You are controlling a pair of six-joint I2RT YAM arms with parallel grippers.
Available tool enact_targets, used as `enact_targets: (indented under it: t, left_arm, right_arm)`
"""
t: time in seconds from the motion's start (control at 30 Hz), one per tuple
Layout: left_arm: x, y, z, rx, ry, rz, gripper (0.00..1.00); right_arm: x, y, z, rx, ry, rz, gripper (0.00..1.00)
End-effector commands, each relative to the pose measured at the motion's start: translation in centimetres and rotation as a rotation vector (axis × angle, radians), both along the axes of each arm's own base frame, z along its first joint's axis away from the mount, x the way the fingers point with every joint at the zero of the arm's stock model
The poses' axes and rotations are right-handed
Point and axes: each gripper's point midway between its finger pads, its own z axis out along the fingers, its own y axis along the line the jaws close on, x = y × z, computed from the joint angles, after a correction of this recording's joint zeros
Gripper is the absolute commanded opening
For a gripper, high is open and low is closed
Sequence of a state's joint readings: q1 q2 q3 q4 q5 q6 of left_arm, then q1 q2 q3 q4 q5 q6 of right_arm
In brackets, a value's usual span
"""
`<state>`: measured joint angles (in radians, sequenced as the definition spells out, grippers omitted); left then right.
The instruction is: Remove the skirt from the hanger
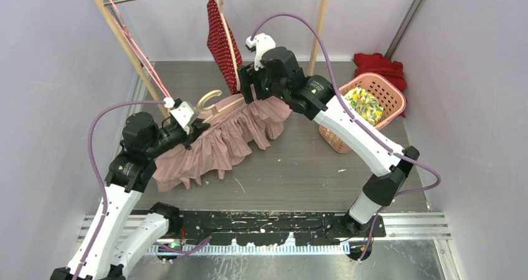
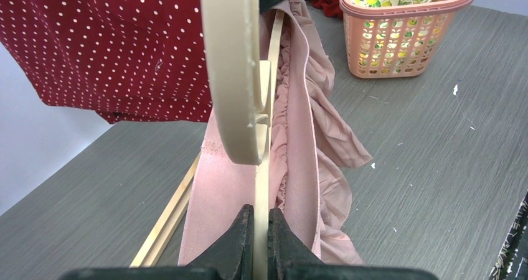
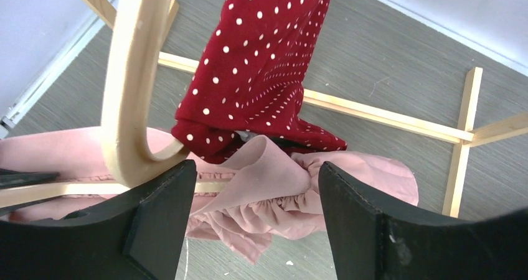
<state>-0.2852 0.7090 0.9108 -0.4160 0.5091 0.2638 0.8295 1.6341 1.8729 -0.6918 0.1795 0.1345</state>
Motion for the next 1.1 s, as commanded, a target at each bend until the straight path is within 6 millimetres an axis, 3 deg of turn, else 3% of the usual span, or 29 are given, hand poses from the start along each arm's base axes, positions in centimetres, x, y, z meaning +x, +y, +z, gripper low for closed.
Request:
enact_targets:
  t: [0.0, 0.2, 0.5, 0.6, 0.73, 0.87, 0.93, 1.07]
  left_arm:
    - [0.3, -0.2, 3.7, -0.054, -0.135, -0.005, 0.0]
    - [0.2, -0.2, 3.5, -0.05, -0.131, -0.009, 0.0]
    - [0.1, -0.1, 3.4, -0.046, -0.134, -0.007, 0.0]
    - [0.1, -0.1, 3.3, -0.042, -0.132, -0.003, 0.0]
    - [0.0, 0.0, 3.2, -0.04, -0.13, -0.002, 0.0]
    - [-0.1, 0.1, 3.3, -0.039, -0.134, 0.003, 0.0]
    - [-0.2, 0.2, 3.4, -0.038, -0.136, 0.006, 0.0]
    - [-0.3, 0.4, 3.4, -0.032, -0.139, 0.013, 0.0]
  right_arm:
    - [0.0, -0.6, 4.0, 0.049, -0.084, -0.024, 0.77]
    - [0.1, -0.3, -0.5, 0.007, 0.014, -0.054, 0.79]
    - [0.3, -0.2, -1.8, -0.009, 0.029, -0.059, 0.77]
    - [0.2, -0.4, -2.3, -0.02, 0.042, -0.062, 0.64]
    - [-0.1, -0.6, -3.2, -0.048, 0.068, -0.055, 0.4]
    - [0.0, -1.4, -3.9, -0.074, 0.085, -0.079, 0.03]
    - [0.4, -2.5, -4.1, -0.098, 0.078, -0.134, 0.01]
    - [2.2, -7.0, -4.0, -0.1, 0.053, -0.329, 0.01]
